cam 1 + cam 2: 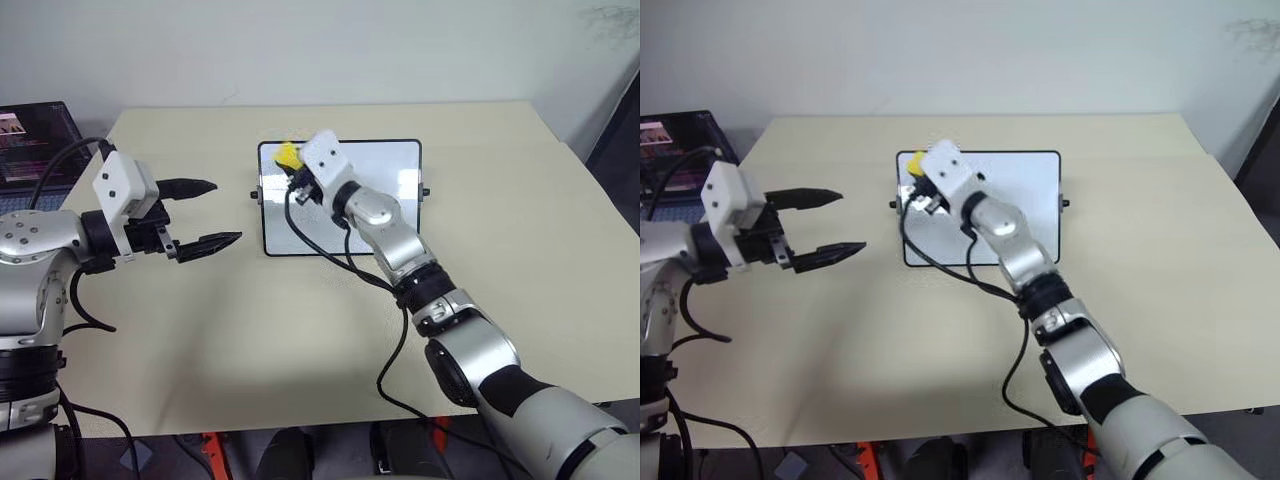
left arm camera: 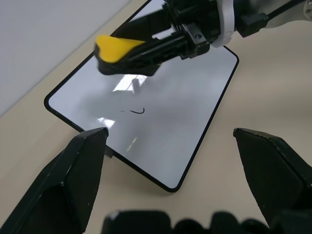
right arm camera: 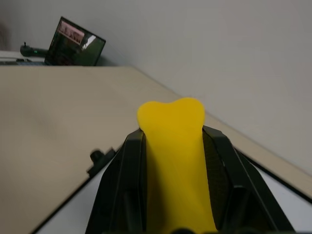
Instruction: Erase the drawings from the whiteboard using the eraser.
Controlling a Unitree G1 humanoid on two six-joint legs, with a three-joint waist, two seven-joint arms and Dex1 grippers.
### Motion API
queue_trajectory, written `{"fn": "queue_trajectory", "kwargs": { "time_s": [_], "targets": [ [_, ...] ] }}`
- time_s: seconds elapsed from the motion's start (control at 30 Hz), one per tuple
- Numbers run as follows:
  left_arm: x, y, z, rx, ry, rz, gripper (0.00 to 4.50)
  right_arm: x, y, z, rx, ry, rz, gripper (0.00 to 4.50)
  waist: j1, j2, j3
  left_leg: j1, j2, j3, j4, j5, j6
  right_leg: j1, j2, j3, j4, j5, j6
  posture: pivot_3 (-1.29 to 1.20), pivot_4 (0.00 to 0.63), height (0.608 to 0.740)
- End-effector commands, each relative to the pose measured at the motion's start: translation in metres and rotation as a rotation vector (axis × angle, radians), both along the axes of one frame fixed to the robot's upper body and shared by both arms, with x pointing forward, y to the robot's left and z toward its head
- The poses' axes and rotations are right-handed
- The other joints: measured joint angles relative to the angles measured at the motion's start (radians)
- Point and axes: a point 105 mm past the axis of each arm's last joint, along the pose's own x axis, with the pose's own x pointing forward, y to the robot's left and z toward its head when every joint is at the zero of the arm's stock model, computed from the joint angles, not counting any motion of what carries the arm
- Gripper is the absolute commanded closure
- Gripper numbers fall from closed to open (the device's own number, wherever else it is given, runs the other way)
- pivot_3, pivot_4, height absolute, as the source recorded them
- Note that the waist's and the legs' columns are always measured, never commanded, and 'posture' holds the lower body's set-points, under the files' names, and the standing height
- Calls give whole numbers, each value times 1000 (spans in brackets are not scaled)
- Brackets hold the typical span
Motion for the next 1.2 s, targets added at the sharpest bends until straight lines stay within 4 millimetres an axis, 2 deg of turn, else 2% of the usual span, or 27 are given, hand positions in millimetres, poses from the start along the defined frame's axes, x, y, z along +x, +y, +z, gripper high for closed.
{"fn": "queue_trajectory", "kwargs": {
  "time_s": [0.03, 0.3, 0.47, 0.7, 1.07, 1.2],
  "targets": [
    [-3, 1, 14, 19, -45, -8, 0, -4, 14, 11, 34, -26, 23, 3261, 0, 0, 0, 0, 0, 0, 0, 0, 0, 0, 0, 0, 0, 0, 0, 0, 150, 740],
    [-8, 1, 15, 25, -46, -5, 0, -13, 38, 1, -14, -39, 75, 3261, -2, 0, 0, -1, 0, 0, 0, 0, 1, 0, 0, 0, -1, 0, 0, 0, 150, 740],
    [-11, 3, 16, 27, -47, 8, 0, -12, 40, -31, -153, -46, 69, 3261, -9, 0, 0, -1, 0, 0, 0, 0, 1, 0, 0, 0, -1, 0, 0, 0, 150, 740],
    [-12, 4, 16, 23, -48, 14, 0, -5, 27, -61, -256, -8, 33, 3261, -14, 0, 0, -1, 0, 0, 0, 0, 0, 0, 0, 0, 0, 0, 0, 0, 150, 740],
    [-6, -2, 16, 15, -50, -3, 0, 11, 1, -71, -310, 16, -59, 3261, -15, 0, 0, -1, 0, 0, 0, 0, 0, 0, 0, 0, 0, 0, 0, 0, 150, 740],
    [-4, -3, 16, 13, -49, -11, 0, 20, -17, -78, -323, 42, -116, 3261, -13, 0, 0, 0, 0, 0, 1, 0, 0, 0, 0, 0, 0, 0, 0, 0, 150, 740]
  ]
}}
